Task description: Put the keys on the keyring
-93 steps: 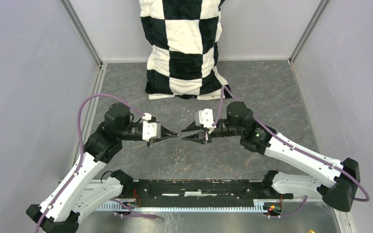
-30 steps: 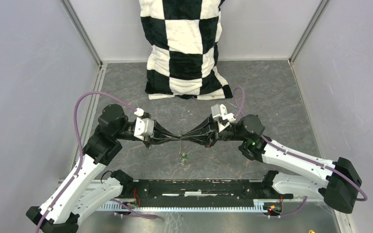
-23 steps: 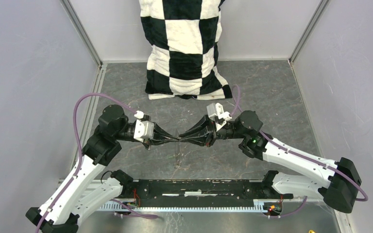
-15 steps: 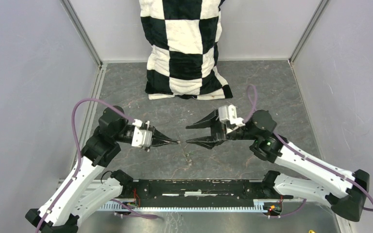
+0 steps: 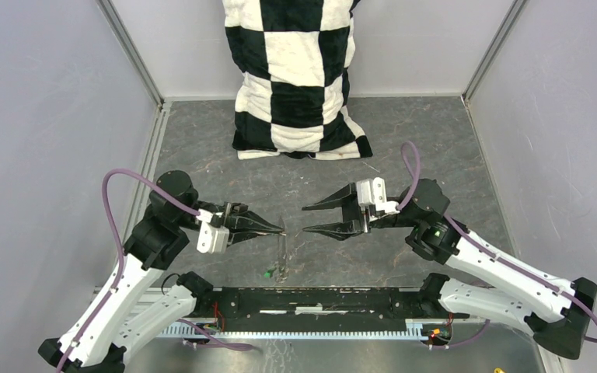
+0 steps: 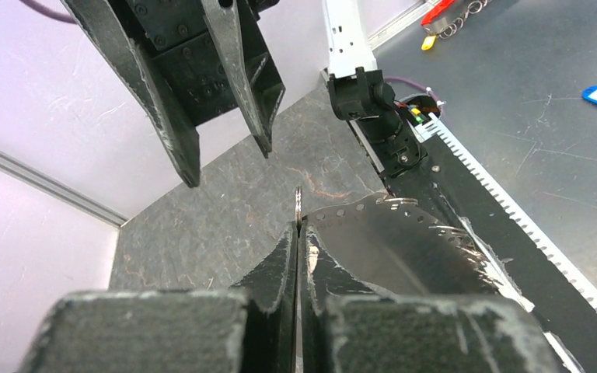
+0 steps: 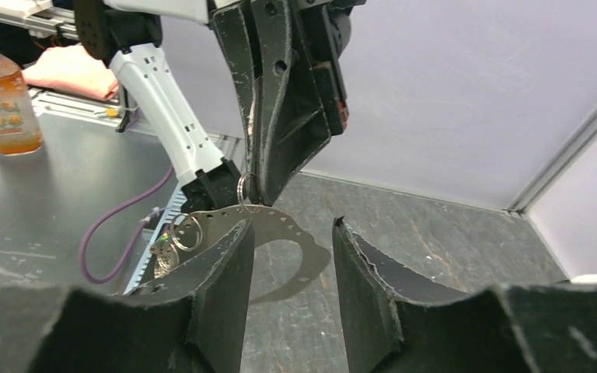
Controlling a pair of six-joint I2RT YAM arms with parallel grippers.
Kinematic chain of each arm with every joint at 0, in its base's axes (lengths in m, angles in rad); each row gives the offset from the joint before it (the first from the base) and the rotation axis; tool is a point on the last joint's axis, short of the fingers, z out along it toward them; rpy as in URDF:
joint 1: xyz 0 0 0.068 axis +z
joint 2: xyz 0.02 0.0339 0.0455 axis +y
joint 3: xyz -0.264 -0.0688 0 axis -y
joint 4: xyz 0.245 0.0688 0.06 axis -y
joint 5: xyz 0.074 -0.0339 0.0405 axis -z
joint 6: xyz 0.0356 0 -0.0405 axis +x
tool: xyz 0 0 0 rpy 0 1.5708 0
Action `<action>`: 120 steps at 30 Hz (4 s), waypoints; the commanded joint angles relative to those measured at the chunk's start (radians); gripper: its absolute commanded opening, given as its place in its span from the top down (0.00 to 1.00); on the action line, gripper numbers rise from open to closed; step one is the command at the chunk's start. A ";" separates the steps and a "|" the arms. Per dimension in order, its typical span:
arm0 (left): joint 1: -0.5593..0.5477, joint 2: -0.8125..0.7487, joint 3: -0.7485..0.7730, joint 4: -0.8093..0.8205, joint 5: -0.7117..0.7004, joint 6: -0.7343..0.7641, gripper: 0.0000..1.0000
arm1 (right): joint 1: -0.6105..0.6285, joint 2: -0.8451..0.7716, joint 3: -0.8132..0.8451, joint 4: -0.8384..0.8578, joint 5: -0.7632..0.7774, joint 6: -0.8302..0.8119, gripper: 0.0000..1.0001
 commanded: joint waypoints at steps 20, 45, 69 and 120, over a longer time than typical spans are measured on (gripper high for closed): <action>-0.002 -0.028 0.025 0.049 0.007 0.487 0.98 | 0.047 0.022 -0.001 0.015 0.015 -0.106 0.54; -0.002 0.090 0.139 -0.021 -0.085 0.014 0.98 | 0.061 -0.038 -0.024 -0.015 0.236 -0.125 0.47; -0.001 0.279 0.284 -0.179 -0.684 -0.536 0.98 | 0.062 0.084 -0.034 -0.038 0.514 0.127 0.24; -0.001 0.319 0.315 -0.286 -1.065 -0.855 0.98 | 0.239 0.414 -0.055 0.287 1.229 -0.191 0.99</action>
